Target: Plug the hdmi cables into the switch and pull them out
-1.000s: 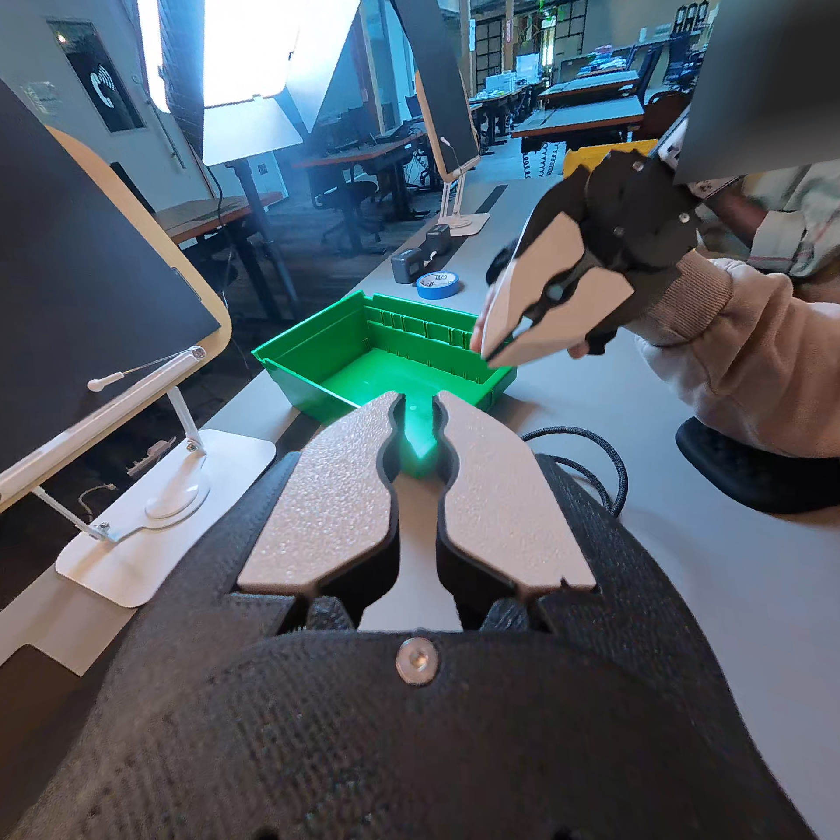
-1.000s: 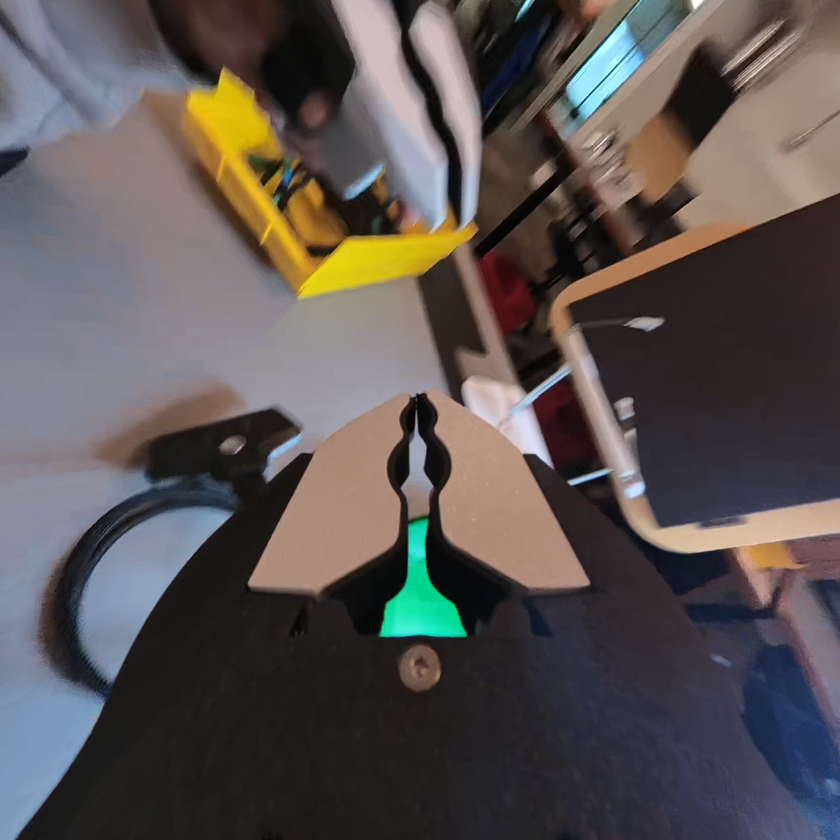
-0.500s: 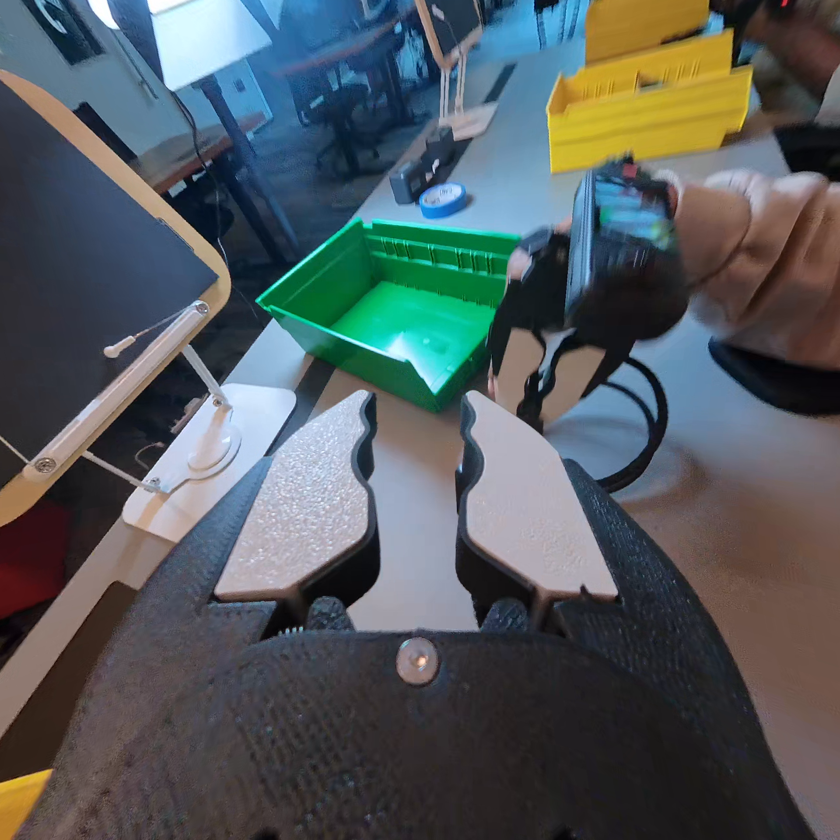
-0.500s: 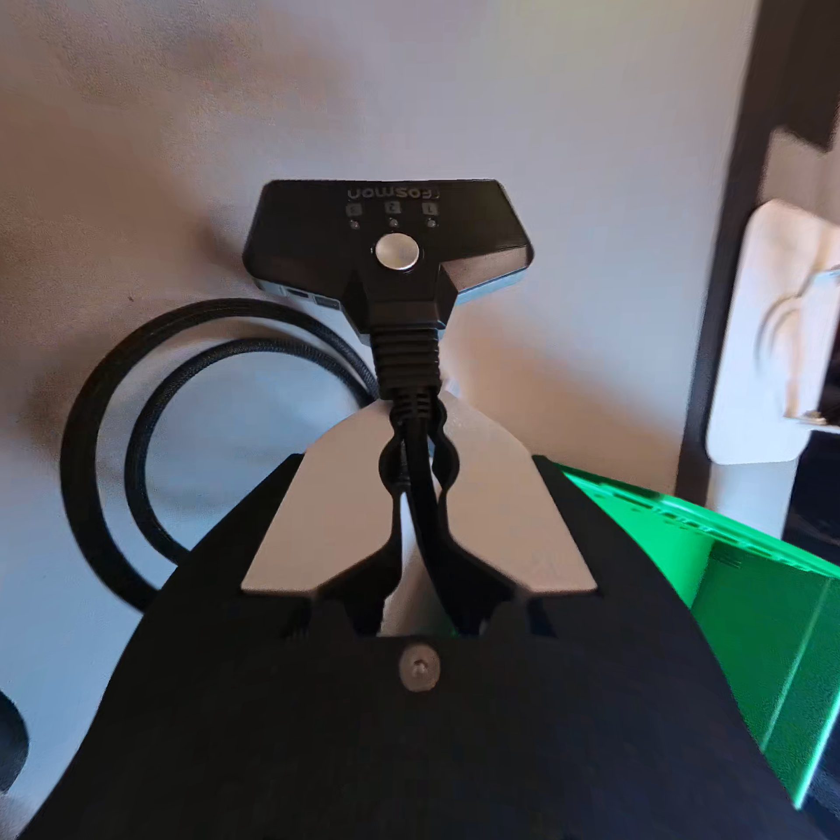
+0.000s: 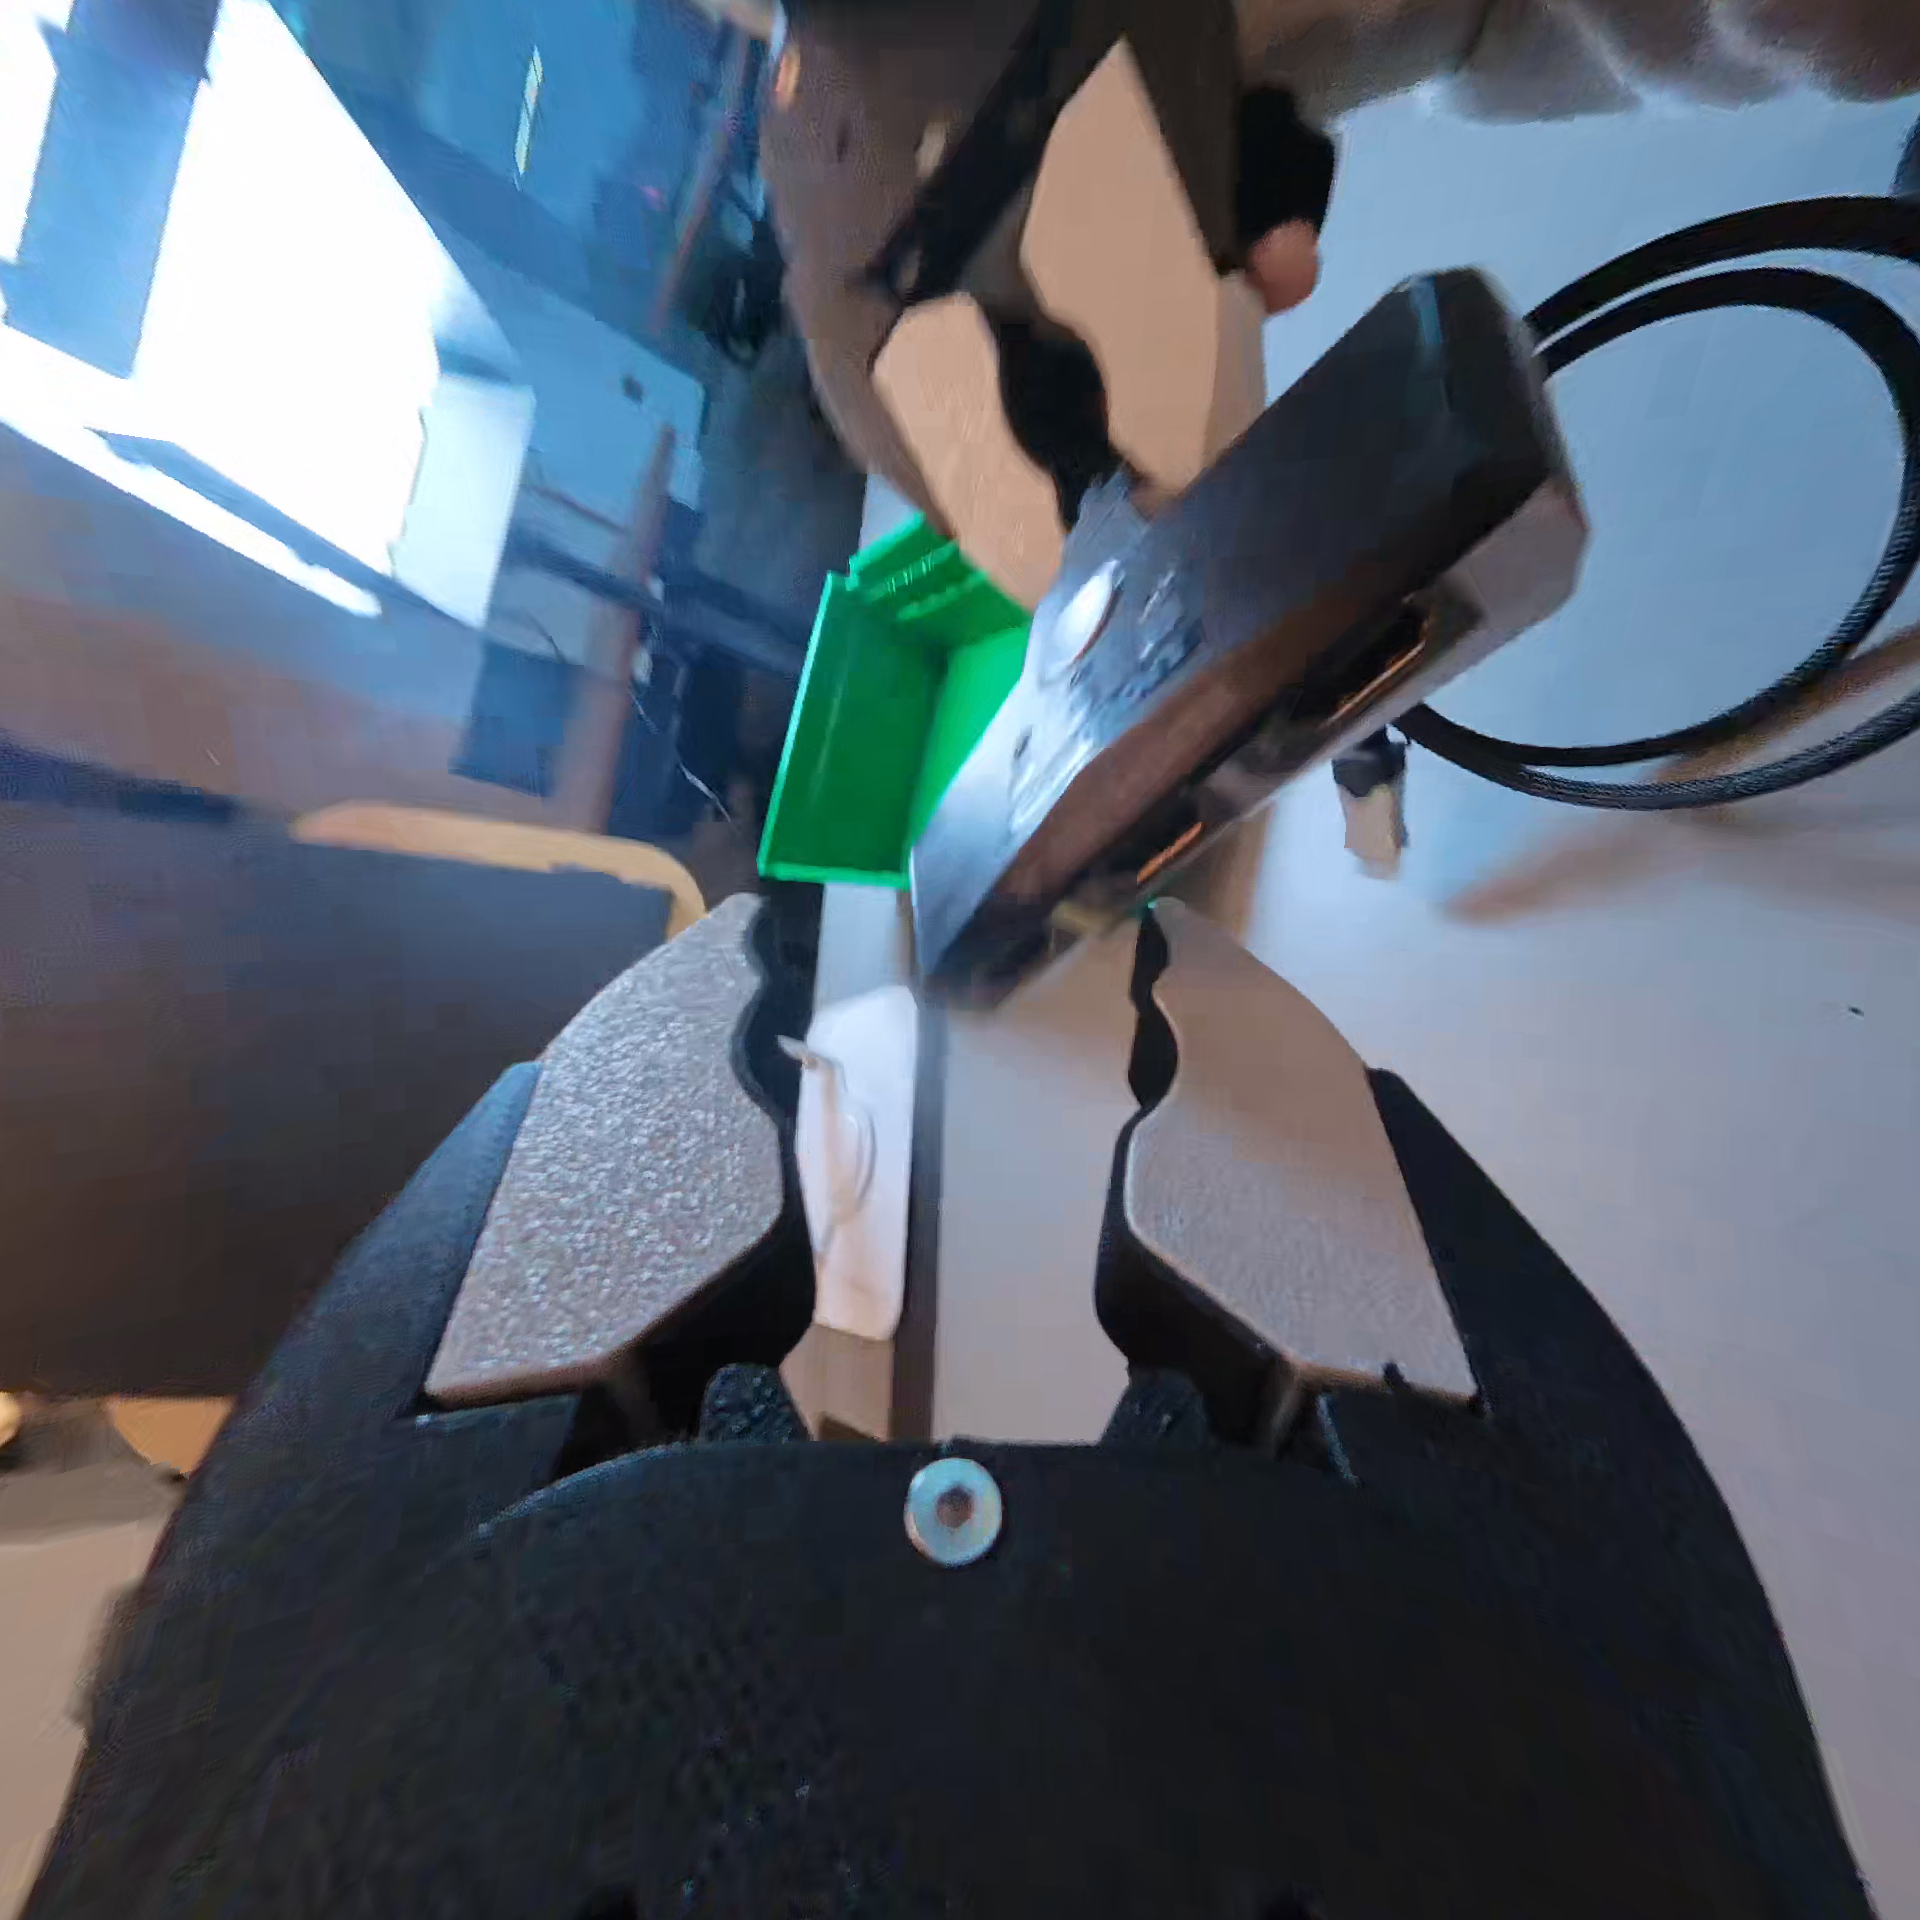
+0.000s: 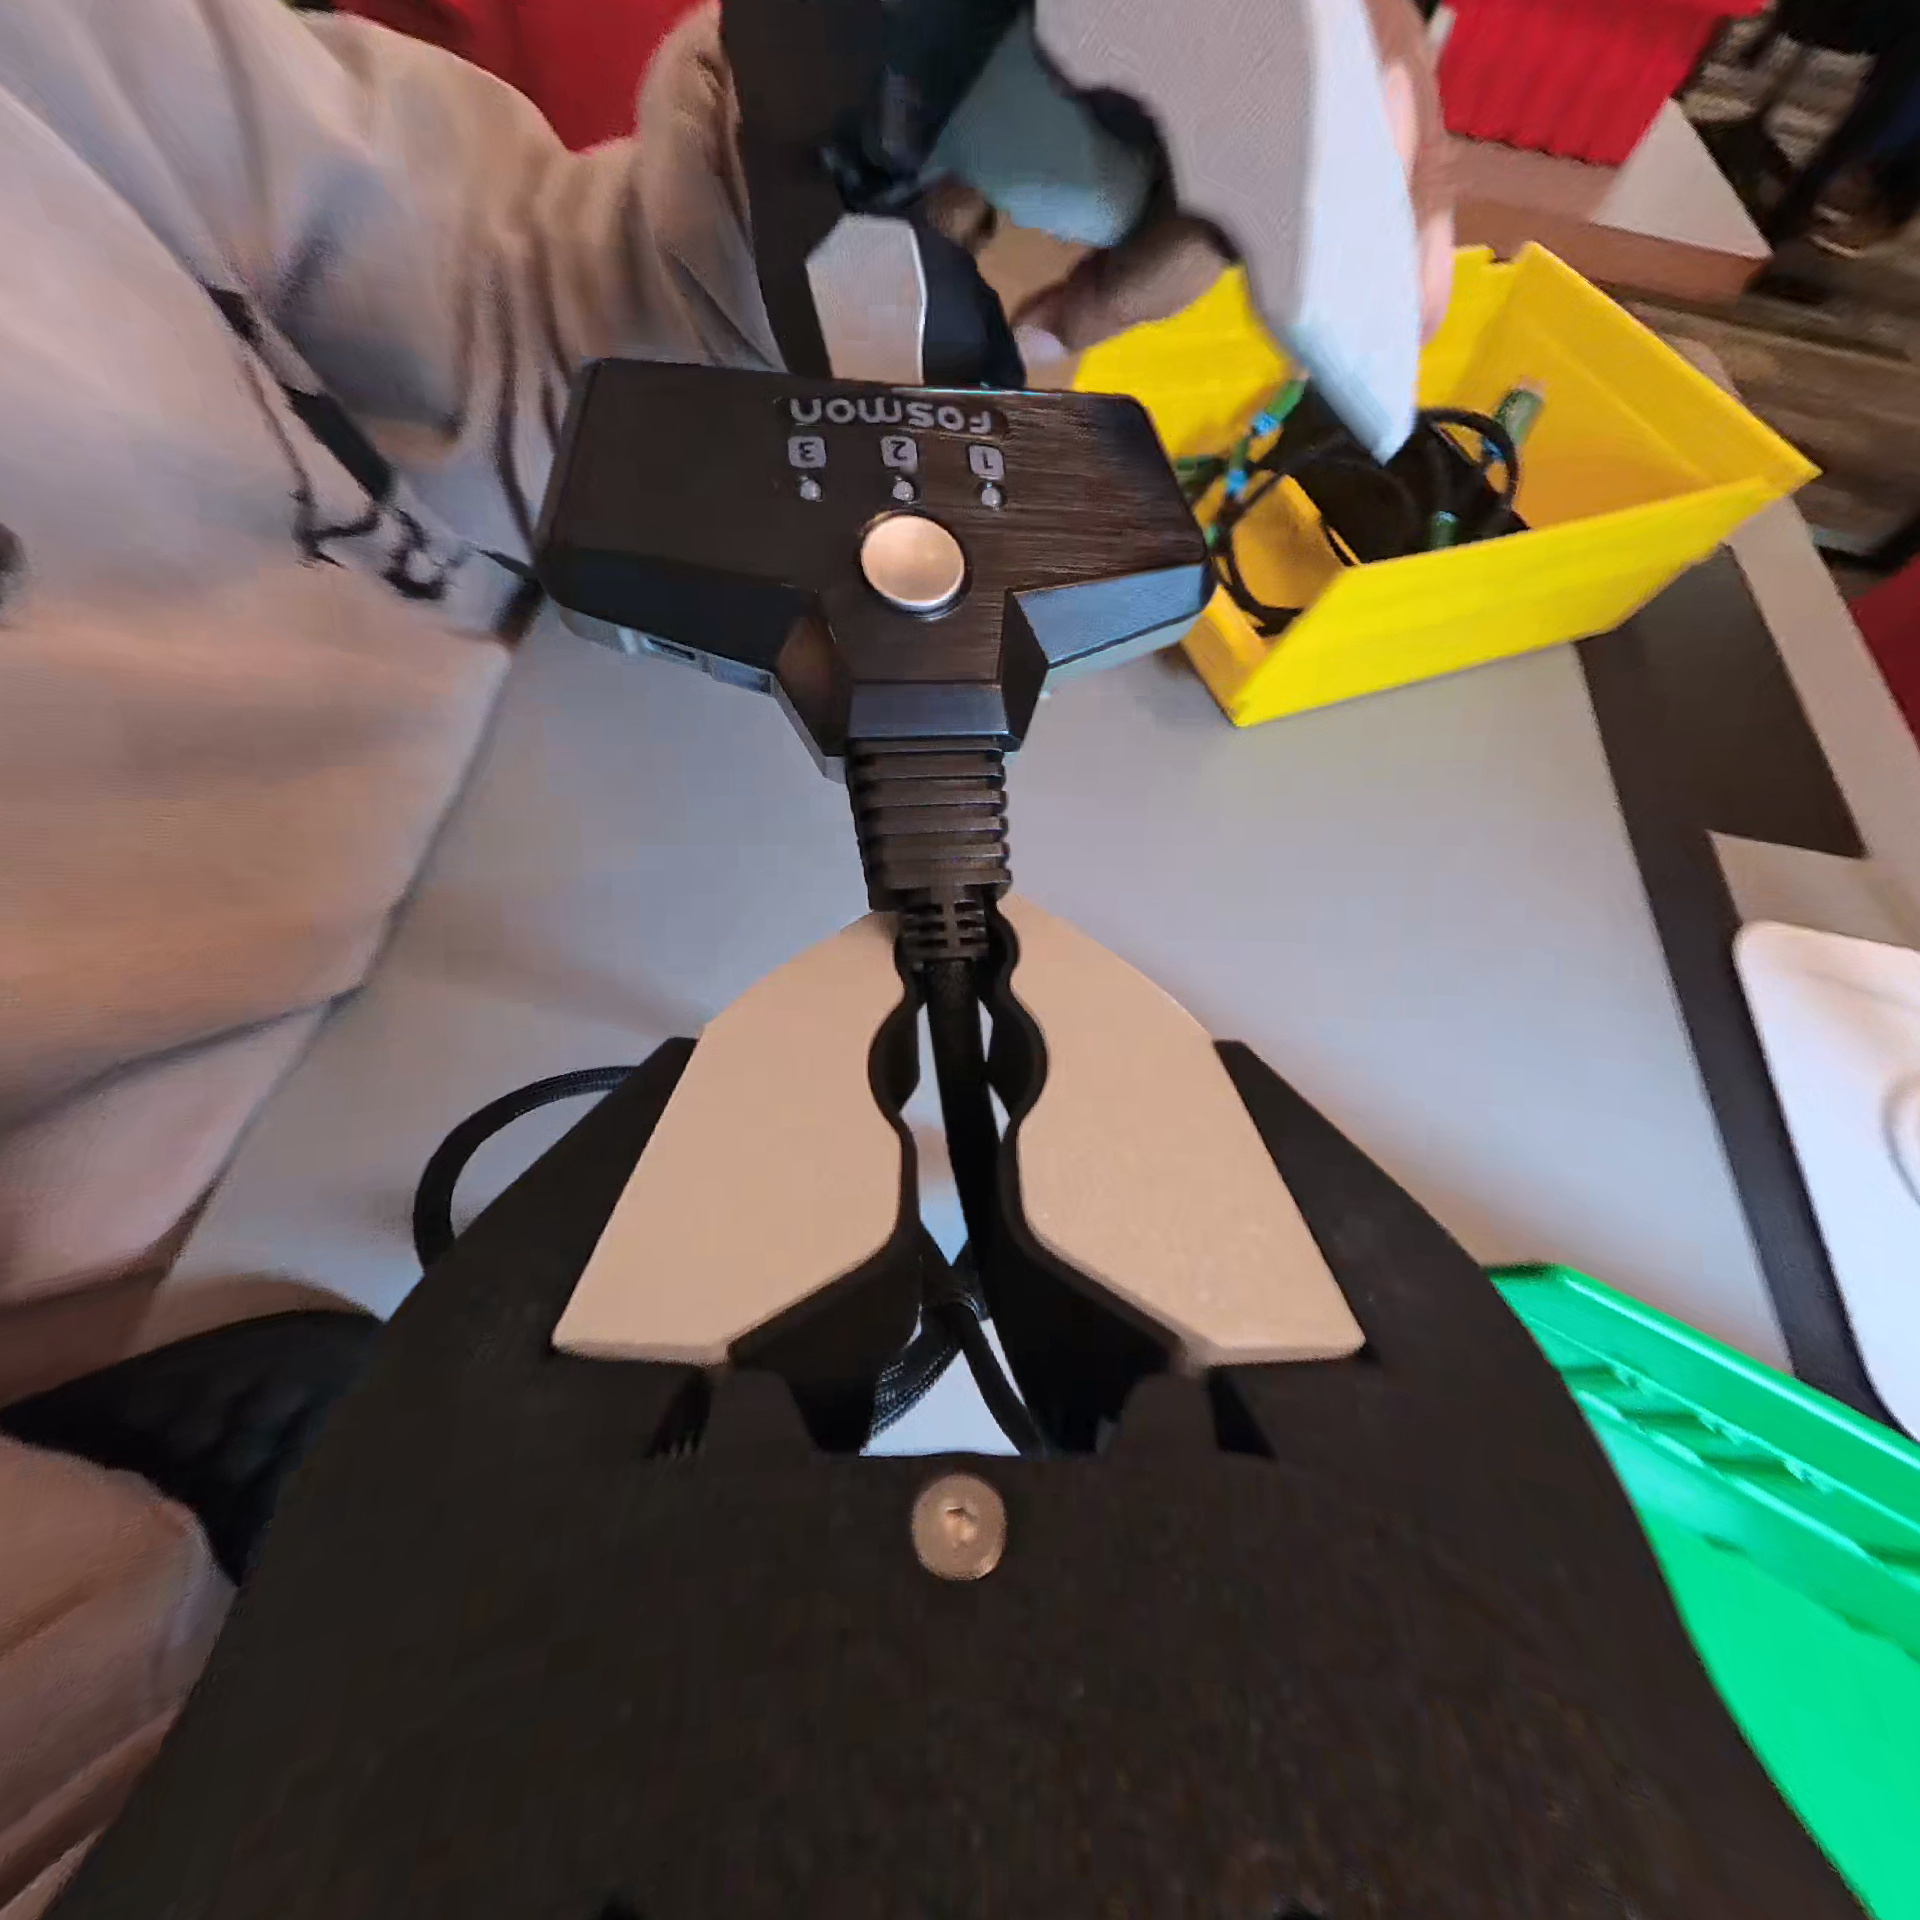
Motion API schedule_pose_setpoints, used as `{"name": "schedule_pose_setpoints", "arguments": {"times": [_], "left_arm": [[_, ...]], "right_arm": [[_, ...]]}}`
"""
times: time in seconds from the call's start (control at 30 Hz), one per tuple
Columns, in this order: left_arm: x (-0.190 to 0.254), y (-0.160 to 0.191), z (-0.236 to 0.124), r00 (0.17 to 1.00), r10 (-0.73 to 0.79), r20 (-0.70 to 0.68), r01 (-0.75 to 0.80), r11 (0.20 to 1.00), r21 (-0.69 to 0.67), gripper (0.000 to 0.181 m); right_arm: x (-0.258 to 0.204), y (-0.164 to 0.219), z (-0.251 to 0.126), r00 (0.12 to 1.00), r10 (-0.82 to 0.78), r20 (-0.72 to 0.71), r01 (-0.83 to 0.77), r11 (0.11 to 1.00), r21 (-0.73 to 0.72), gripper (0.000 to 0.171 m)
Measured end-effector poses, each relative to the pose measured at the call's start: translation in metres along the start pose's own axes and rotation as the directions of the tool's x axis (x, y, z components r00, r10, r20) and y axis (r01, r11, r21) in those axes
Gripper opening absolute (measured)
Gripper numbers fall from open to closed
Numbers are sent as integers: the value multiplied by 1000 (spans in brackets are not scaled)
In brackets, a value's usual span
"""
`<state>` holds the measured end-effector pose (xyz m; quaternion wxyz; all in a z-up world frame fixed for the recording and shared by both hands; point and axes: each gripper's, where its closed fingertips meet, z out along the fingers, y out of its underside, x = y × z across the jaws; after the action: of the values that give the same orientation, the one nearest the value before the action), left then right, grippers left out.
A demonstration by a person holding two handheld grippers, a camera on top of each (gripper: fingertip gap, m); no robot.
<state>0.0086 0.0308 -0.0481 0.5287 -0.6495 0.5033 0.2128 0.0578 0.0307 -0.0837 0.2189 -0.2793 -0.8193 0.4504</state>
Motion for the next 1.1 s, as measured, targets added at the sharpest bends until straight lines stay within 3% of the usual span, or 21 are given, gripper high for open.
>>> {"name": "schedule_pose_setpoints", "arguments": {"times": [0.03,0.07,0.1,0.27,0.37,0.53,0.67,0.83,0.97,1.1], "left_arm": [[6,-11,1,999,45,-2,-45,998,43,51],[14,-19,2,996,87,-19,-85,992,89,32],[17,-24,2,994,103,-20,-100,988,121,27],[2,-31,-11,982,-148,-115,178,926,333,22],[-6,-32,-22,929,-283,-240,366,805,468,22],[-13,-41,-35,814,-382,-438,581,551,600,22],[-5,-45,-26,758,-392,-521,652,471,594,22],[-6,-38,-17,763,-421,-491,646,495,580,22],[5,-21,-6,837,-382,-392,533,730,428,22],[7,-2,-1,927,-297,-229,346,912,218,35]], "right_arm": [[-4,-3,2,1000,5,31,-6,1000,17,8],[-6,-5,4,999,5,53,-7,999,32,7],[-7,-6,4,998,3,57,-6,999,39,7],[21,-37,-15,977,-50,-205,80,987,140,32],[18,-62,-32,948,-113,-299,182,960,213,32],[6,-74,-31,945,-156,-289,228,945,235,32],[8,-71,-8,940,-184,-288,241,954,176,30],[18,-64,2,933,-179,-311,233,961,146,24],[23,-50,6,939,-165,-303,192,980,60,23],[28,-18,8,934,-161,-318,111,980,-168,22]]}}
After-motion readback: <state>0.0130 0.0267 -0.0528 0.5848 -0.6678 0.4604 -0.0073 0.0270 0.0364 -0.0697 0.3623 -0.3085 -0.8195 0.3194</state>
